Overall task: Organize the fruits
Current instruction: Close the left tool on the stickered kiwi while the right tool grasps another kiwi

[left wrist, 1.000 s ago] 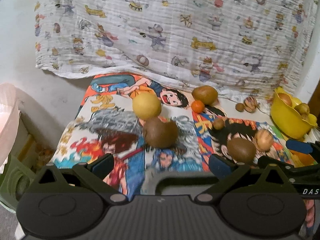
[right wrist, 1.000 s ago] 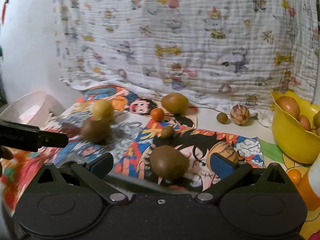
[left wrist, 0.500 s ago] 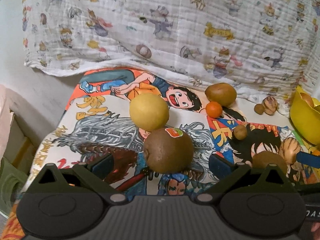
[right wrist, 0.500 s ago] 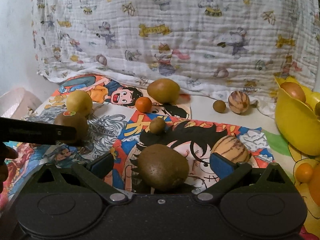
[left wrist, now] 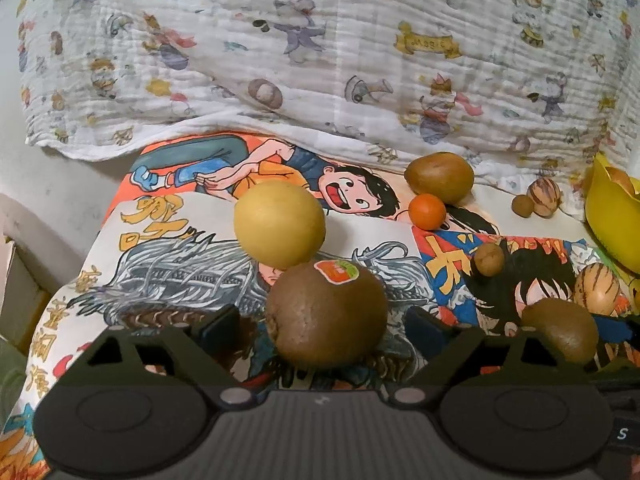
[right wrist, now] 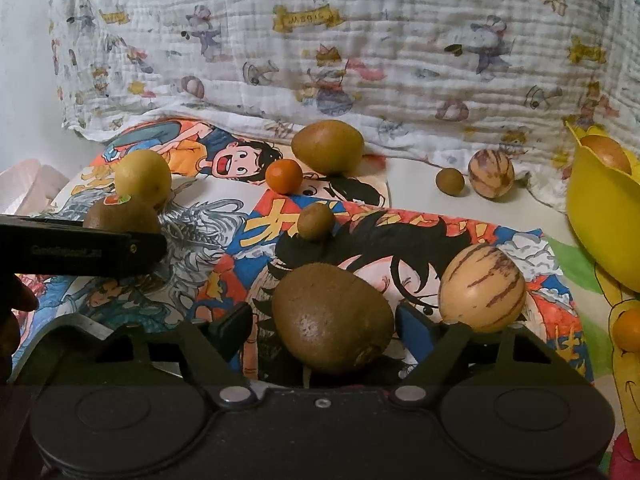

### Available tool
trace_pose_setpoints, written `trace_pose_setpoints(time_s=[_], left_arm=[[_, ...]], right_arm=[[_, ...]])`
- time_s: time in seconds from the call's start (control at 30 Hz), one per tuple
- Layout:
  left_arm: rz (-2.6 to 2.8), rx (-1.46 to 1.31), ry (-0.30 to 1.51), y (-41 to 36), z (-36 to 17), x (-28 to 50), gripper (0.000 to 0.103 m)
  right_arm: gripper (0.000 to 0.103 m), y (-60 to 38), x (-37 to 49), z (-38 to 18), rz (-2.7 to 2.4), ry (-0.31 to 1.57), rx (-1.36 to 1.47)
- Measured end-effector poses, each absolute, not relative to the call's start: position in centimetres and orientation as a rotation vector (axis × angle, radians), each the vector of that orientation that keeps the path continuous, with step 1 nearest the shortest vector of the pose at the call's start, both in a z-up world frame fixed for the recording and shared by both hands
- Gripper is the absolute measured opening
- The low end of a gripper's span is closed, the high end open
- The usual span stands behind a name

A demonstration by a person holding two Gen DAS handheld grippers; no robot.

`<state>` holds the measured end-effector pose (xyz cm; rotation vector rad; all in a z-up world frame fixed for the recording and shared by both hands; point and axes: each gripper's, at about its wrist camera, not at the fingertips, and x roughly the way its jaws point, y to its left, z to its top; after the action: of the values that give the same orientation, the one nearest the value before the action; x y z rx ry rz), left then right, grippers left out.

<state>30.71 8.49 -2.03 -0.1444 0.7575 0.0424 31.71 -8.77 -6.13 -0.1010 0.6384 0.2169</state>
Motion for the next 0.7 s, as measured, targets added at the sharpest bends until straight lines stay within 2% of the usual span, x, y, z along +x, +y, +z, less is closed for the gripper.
trace_pose_setpoints(time_s=[0.33,0.47,0.7], left_arm=[[0.025,-0.109,0.765,7.71,-2.21,31.16,0.076],[0.053,-0.095,0.765,7.71,-2.14,31.1,0.067],[0.041,-0.106,0.771,8.01,-1.92,30.86,0.065]], right_arm=[[0.071,-8.83,31.99,-6.52,0.222,0.628,-0.089],[0.064,-9.0,31.93,-6.49,0.207,0.611,-0.088],[0.062,-9.28,31.6,-6.62,0.219,0.588,-0.07]])
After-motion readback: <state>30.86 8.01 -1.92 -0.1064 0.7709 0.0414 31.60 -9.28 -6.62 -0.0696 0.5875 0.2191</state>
